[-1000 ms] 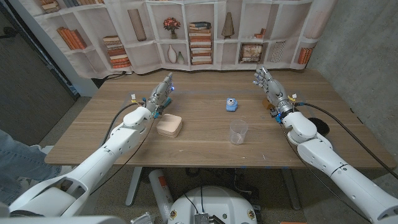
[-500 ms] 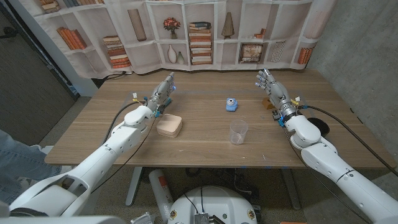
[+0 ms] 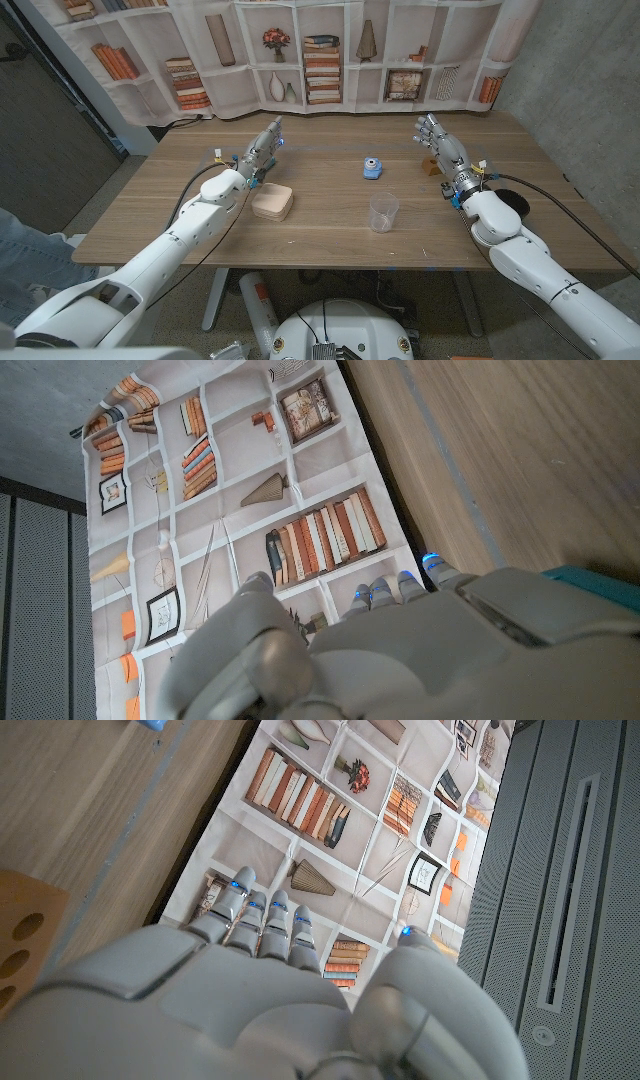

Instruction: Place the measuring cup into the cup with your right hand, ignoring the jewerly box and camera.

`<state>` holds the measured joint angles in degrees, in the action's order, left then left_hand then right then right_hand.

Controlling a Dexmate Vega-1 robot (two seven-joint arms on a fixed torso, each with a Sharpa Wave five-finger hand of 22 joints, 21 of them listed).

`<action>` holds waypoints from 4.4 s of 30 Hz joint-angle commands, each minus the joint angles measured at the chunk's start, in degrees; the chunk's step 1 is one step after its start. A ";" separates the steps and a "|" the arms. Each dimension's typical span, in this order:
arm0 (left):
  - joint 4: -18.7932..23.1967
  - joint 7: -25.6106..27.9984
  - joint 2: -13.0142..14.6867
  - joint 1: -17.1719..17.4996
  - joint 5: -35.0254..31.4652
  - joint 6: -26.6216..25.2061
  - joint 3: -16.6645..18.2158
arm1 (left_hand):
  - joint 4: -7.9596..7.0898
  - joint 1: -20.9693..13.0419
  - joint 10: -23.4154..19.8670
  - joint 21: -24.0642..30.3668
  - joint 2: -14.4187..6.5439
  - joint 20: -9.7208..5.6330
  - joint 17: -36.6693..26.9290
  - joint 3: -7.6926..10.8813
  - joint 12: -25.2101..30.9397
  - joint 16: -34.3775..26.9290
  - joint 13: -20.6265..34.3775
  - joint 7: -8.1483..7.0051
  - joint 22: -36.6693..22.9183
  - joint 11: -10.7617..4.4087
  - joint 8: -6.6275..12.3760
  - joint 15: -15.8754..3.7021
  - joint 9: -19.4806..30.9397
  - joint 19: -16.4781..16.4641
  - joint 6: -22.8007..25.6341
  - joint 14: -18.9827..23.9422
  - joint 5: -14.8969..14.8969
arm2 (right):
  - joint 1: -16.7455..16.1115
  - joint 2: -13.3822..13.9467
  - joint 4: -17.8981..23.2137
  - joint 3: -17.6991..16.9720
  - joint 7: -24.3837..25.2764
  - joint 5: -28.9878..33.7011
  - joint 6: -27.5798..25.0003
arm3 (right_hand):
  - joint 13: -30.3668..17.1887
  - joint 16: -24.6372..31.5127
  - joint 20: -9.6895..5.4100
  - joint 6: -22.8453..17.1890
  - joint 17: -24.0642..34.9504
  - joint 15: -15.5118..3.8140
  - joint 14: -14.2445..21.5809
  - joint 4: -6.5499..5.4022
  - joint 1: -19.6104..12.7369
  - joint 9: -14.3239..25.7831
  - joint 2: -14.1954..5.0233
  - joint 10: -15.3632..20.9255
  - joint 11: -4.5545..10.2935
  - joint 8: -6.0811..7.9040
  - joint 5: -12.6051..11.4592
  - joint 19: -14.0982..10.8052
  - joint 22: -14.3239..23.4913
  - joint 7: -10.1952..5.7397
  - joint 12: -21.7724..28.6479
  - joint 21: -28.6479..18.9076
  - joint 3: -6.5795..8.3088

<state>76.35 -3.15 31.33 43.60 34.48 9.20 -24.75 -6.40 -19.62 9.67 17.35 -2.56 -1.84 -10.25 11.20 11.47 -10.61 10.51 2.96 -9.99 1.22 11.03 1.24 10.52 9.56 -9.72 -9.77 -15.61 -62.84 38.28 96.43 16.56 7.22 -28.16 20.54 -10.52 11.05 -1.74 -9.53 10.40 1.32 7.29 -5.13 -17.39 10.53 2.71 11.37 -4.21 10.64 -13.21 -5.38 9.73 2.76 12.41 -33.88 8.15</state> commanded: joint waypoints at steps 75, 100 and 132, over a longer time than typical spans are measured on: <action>2.21 0.18 -0.64 -0.76 -2.05 -0.69 -1.62 | 0.80 -1.02 1.26 -1.24 -0.86 0.32 -0.18 -0.10 0.26 -0.13 0.22 -0.43 -0.35 -0.03 0.18 0.27 0.25 7.54 -0.46 -4.66 1.05 | -16.98 2.99 6.93 -7.63 -0.04 2.36 5.81 | -0.11 0.37 0.16 -1.01 0.22 -0.11 1.39 0.74 -0.09 0.26 -0.10 1.85 -0.16 0.73 -0.25 -2.00 0.18 -0.54 0.36 2.23 -0.37; 4.56 1.01 -0.11 -0.34 -2.95 -1.70 -2.07 | 0.91 -1.16 1.25 -1.57 -1.06 0.39 -0.18 -0.16 0.25 -0.14 0.22 -0.49 -0.37 -0.05 0.19 0.20 0.25 7.42 -0.43 -4.56 1.27 | -19.60 1.20 5.14 -7.61 0.45 3.78 9.01 | -0.11 0.20 0.02 -1.63 0.18 -0.24 1.39 1.00 -0.21 0.26 -0.11 2.23 0.09 0.85 -0.32 -2.17 0.20 -1.14 0.34 3.12 -0.54; 4.89 1.40 -0.44 -0.16 -3.33 -1.87 -2.49 | 1.07 -1.41 1.18 -2.10 -1.40 0.63 -0.17 -0.18 0.26 -0.09 0.22 -0.78 -0.40 -0.13 0.18 0.11 0.25 7.45 -0.46 -4.57 1.55 | -22.08 0.80 4.88 -7.28 2.03 8.36 11.24 | -0.12 0.02 0.13 -1.60 0.04 -0.37 1.42 1.96 -1.36 0.26 0.17 2.15 0.25 0.71 -0.57 -2.31 0.20 -1.51 0.15 4.23 -0.55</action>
<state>80.52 -2.11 30.76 43.17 31.34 7.53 -27.17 -5.60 -20.55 9.67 15.46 -3.49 -1.53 -10.25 10.89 11.48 -10.61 10.51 2.43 -10.27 1.22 11.03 1.24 10.52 9.86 -9.82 -9.77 -14.18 -84.04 39.39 101.35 9.26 8.47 -21.72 30.58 -10.51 11.05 -1.75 -10.75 10.40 0.91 8.30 -3.60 -17.98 10.53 2.85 13.31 -4.10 11.09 -13.20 -7.43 9.72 1.53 12.41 -30.04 7.42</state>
